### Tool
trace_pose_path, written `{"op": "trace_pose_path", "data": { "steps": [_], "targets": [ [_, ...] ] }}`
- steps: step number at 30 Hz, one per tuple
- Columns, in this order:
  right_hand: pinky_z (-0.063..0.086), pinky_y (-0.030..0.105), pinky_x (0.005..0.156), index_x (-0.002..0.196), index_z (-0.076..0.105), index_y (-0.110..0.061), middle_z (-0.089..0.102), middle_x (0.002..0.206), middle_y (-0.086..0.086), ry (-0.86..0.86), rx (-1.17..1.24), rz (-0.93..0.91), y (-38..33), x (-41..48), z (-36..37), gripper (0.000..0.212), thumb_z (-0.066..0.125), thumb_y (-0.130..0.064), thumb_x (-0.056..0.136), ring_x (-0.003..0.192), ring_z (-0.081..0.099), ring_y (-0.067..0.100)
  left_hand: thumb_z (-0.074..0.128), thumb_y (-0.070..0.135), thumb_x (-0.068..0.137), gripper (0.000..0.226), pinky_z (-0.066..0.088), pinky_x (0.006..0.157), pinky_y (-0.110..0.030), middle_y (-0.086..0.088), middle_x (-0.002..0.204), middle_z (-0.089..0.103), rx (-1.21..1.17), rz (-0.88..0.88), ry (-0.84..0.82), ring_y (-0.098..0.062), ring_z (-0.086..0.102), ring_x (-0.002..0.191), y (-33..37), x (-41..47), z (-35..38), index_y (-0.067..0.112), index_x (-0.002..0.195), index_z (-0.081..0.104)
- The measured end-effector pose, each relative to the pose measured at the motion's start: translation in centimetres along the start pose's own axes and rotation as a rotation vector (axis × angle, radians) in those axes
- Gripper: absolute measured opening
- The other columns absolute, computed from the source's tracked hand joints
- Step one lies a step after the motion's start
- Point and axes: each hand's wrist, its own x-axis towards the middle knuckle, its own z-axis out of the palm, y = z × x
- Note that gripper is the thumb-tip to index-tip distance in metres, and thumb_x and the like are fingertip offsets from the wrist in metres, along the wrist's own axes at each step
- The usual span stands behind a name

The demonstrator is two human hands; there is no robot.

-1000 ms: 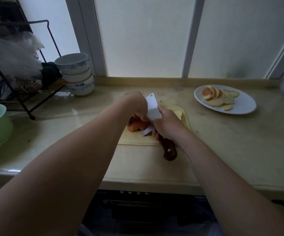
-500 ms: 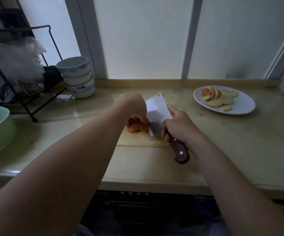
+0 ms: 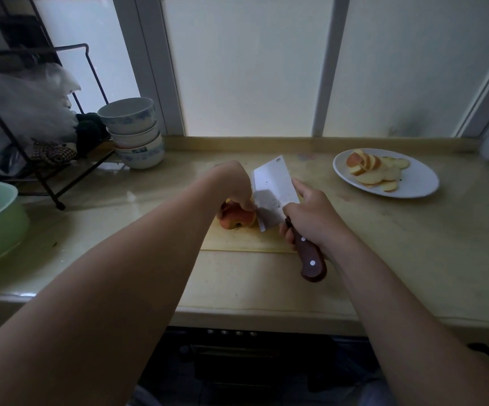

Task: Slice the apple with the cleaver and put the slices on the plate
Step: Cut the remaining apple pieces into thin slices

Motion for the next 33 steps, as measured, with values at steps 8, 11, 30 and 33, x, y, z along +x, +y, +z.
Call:
{"op": "trace_pose_path", "data": {
  "steps": [8,11,30,33],
  "targets": [
    [0.048,0.028,0.043,0.158,0.04,-0.041,0.062,0.061,0.012,-0.009,0.001,0.003,-0.4,-0.24,0.22,0.078,0.036,0.003,0.093,0.041,0.053,0.017,0.079,0.035,0.087,0.054,0.058,0.093,-0.044,-0.025,0.114,0.068,0.044,-0.001,0.0,-0.038,0.073,0.097,-0.51,1.0,0.29,-0.005,0.114,0.056],
    [0.049,0.028,0.043,0.159,0.037,-0.041,0.063,0.063,0.014,-0.005,-0.014,0.0,-0.51,-0.44,0.3,0.079,0.036,0.003,0.093,0.042,0.054,0.017,0.08,0.034,0.086,0.05,0.058,0.091,-0.044,-0.024,0.111,0.069,0.038,0.004,-0.006,-0.038,0.073,0.095,-0.58,0.93,0.34,-0.005,0.107,0.057],
    [0.048,0.025,0.043,0.162,0.033,-0.036,0.064,0.062,0.009,0.002,-0.098,-0.018,-0.68,-0.67,0.61,0.083,0.034,0.003,0.088,0.042,0.056,0.016,0.079,0.029,0.087,0.044,0.057,0.093,-0.047,-0.025,0.108,0.067,-0.012,0.0,-0.02,-0.039,0.071,0.098,-0.34,0.6,0.4,-0.004,0.109,0.059],
    [0.048,0.026,0.042,0.161,0.035,-0.037,0.062,0.061,0.012,-0.008,-0.079,-0.014,-0.68,-0.74,0.45,0.082,0.033,0.003,0.089,0.042,0.055,0.017,0.08,0.026,0.086,0.038,0.058,0.091,-0.048,-0.024,0.096,0.063,-0.018,0.008,-0.003,-0.041,0.072,0.096,-0.3,0.55,0.37,-0.001,0.101,0.057]
  ]
}}
